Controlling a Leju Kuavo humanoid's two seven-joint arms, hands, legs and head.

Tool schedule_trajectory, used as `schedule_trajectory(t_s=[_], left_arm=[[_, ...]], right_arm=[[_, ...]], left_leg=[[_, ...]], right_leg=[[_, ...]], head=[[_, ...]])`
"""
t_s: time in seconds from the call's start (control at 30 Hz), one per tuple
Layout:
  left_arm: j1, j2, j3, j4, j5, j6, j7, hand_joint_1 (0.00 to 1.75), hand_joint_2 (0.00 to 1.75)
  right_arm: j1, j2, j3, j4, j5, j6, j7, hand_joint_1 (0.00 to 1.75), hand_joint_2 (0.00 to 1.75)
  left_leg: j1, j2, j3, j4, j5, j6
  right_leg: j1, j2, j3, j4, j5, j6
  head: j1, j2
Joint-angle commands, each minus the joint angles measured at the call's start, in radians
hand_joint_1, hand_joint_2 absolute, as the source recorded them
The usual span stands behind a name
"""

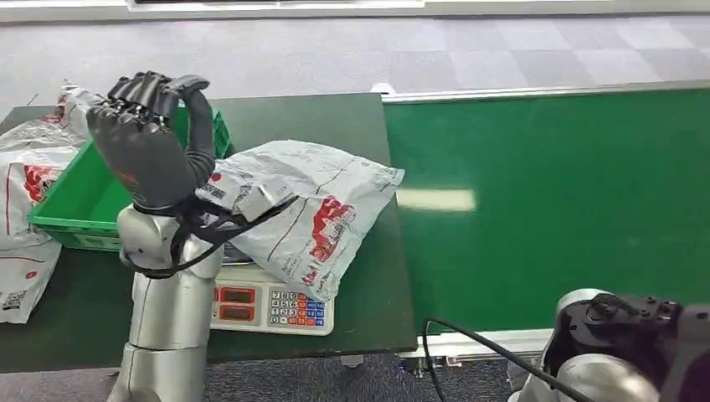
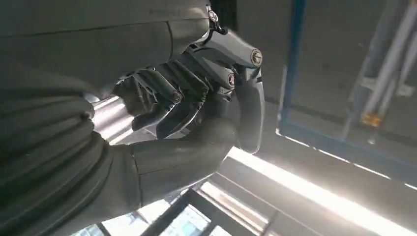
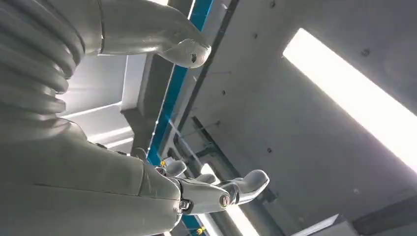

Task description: Moved the parcel from conveyor to table for the left to box.

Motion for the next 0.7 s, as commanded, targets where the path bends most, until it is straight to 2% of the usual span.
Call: schedule_trajectory(t_s=[0.03, 0.07, 0.1, 0.13, 0.17, 0.2, 0.23, 0.27, 0.3, 0.33, 0.37, 0.4, 0.43, 0.57, 0.6, 0.67, 0.7], left_arm=[[-0.056, -0.052, 0.302, -0.096, 0.07, -0.006, -0.193, 1.75, 1.75], [-0.068, -0.052, 0.35, -0.064, 0.073, -0.006, -0.212, 1.75, 1.75], [-0.078, -0.052, 0.352, 0.036, -0.001, -0.006, -0.169, 1.75, 1.75], [-0.097, -0.041, 0.324, 0.179, -0.109, -0.006, -0.083, 0.03, 1.75], [-0.139, -0.013, 0.274, 0.364, -0.133, -0.006, -0.017, 0.0, 1.75], [-0.226, 0.064, 0.16, 0.694, -0.177, -0.089, 0.122, 0.0, 1.75], [-0.264, 0.092, -0.008, 0.786, -0.177, -0.129, 0.297, 0.0, 1.75], [-0.325, 0.086, -0.037, 0.935, -0.164, -0.363, 0.298, 0.0, 1.75], [-0.347, 0.095, -0.087, 1.009, -0.175, -0.509, 0.33, 0.0, 1.75], [-0.351, 0.096, -0.099, 1.036, -0.176, -0.549, 0.337, 0.0, 1.75], [-0.351, 0.096, -0.099, 1.036, -0.176, -0.549, 0.337, 0.0, 1.75], [-0.353, 0.099, -0.097, 1.084, -0.166, -0.586, 0.335, 0.0, 1.75], [-0.363, 0.102, -0.095, 1.12, -0.153, -0.643, 0.309, 0.0, 1.75], [-0.366, 0.117, -0.088, 1.171, -0.135, -0.708, 0.288, 0.0, 1.75], [-0.367, 0.119, -0.091, 1.177, -0.136, -0.714, 0.29, 0.0, 1.75], [-0.371, 0.124, -0.096, 1.191, -0.141, -0.732, 0.313, 0.0, 1.75], [-0.374, 0.129, -0.099, 1.199, -0.144, -0.742, 0.336, 0.0, 1.75]], right_arm=[[0.023, 0.015, 0.03, 0.069, -0.021, -0.002, 0.0, 0.0, 1.75], [0.022, 0.015, 0.03, 0.077, -0.023, -0.002, 0.0, 0.0, 1.75], [0.019, 0.015, 0.021, 0.076, -0.019, -0.002, 0.0, 0.0, 1.75], [0.019, 0.015, 0.009, 0.068, -0.01, -0.002, 0.0, 0.0, 1.75], [0.021, 0.015, 0.005, 0.064, -0.005, -0.002, 0.0, 0.0, 1.75], [0.024, 0.015, 0.006, 0.059, 0.007, -0.002, 0.0, 0.0, 1.75], [0.029, 0.015, 0.008, 0.056, 0.008, -0.002, 0.0, 0.0, 1.75], [0.032, 0.015, 0.024, 0.066, 0.014, -0.002, 0.0, 0.0, 1.75], [0.033, 0.015, 0.041, 0.075, 0.022, -0.002, 0.0, 0.0, 1.75], [0.034, 0.015, 0.043, 0.078, 0.021, -0.002, 0.0, 0.0, 1.75], [0.034, 0.015, 0.043, 0.078, 0.021, -0.002, 0.0, 0.0, 1.75], [0.033, 0.015, 0.045, 0.085, 0.017, -0.002, 0.0, 0.0, 1.75], [0.03, 0.015, 0.052, 0.093, 0.012, -0.002, 0.0, 0.0, 1.75], [0.02, 0.015, 0.047, 0.102, 0.008, -0.002, 0.0, 0.0, 1.75], [0.019, 0.015, 0.046, 0.104, 0.008, -0.002, 0.0, 0.0, 1.75], [0.015, 0.015, 0.039, 0.107, 0.004, -0.002, 0.0, 0.0, 1.75], [0.013, 0.015, 0.033, 0.106, 0.002, -0.002, 0.0, 0.0, 1.75]], left_leg=[[0.002, 0.0, 0.003, -0.003, 0.0, -0.003], [0.001, 0.003, 0.002, -0.001, -0.001, -0.002], [0.001, 0.003, 0.003, -0.002, 0.0, -0.003], [0.001, 0.001, 0.003, -0.002, 0.0, -0.003], [0.001, 0.0, 0.003, -0.003, 0.0, -0.003], [0.001, -0.005, 0.006, -0.006, 0.002, -0.003], [0.0, -0.007, 0.005, -0.004, 0.002, -0.003], [0.001, -0.021, 0.006, -0.006, 0.006, -0.004], [0.0, -0.025, 0.005, -0.002, 0.005, -0.002], [0.001, -0.028, 0.003, -0.002, 0.006, -0.003], [-0.001, -0.022, 0.004, -0.001, 0.005, 0.0], [-0.001, -0.023, 0.004, -0.003, 0.007, 0.0], [0.0, -0.017, 0.003, -0.002, 0.006, 0.0], [0.001, -0.006, 0.007, -0.009, 0.006, -0.003], [0.0, 0.0, 0.004, -0.004, 0.004, -0.002], [0.001, -0.002, 0.007, -0.007, 0.005, -0.003], [0.0, -0.001, 0.003, -0.002, 0.003, -0.001]], right_leg=[[0.001, 0.003, 0.002, -0.003, 0.001, 0.001], [0.0, 0.005, 0.001, -0.001, 0.001, 0.001], [0.001, 0.005, 0.002, -0.002, 0.001, 0.001], [0.0, 0.003, 0.002, -0.002, 0.001, 0.001], [0.0, 0.002, 0.003, -0.002, 0.001, 0.001], [0.0, -0.003, 0.007, -0.005, 0.001, 0.001], [0.0, -0.005, 0.006, -0.003, 0.0, 0.001], [0.0, -0.018, 0.011, -0.006, 0.0, 0.001], [0.0, -0.023, 0.009, -0.003, -0.003, 0.001], [0.001, -0.025, 0.009, -0.004, -0.002, 0.002], [0.001, -0.02, 0.008, -0.002, -0.002, 0.002], [0.002, -0.02, 0.009, -0.004, 0.0, 0.002], [0.002, -0.014, 0.008, -0.004, 0.002, 0.002], [0.0, -0.002, 0.009, -0.011, 0.007, 0.003], [0.0, 0.002, 0.004, -0.005, 0.004, 0.001], [0.0, 0.001, 0.007, -0.008, 0.005, 0.001], [-0.001, 0.0, 0.003, -0.003, 0.004, 0.001]], head=[[0.0, 0.0], [0.0, 0.0], [0.0, 0.0], [0.0, 0.0], [0.0, 0.0], [0.0, 0.0], [-0.001, 0.0], [0.0, 0.0], [-0.001, 0.0], [0.0, 0.0], [0.0, 0.0], [0.0, 0.0], [0.0, 0.0], [0.0, 0.0], [0.0, 0.0], [0.0, 0.0], [0.0, 0.0]])
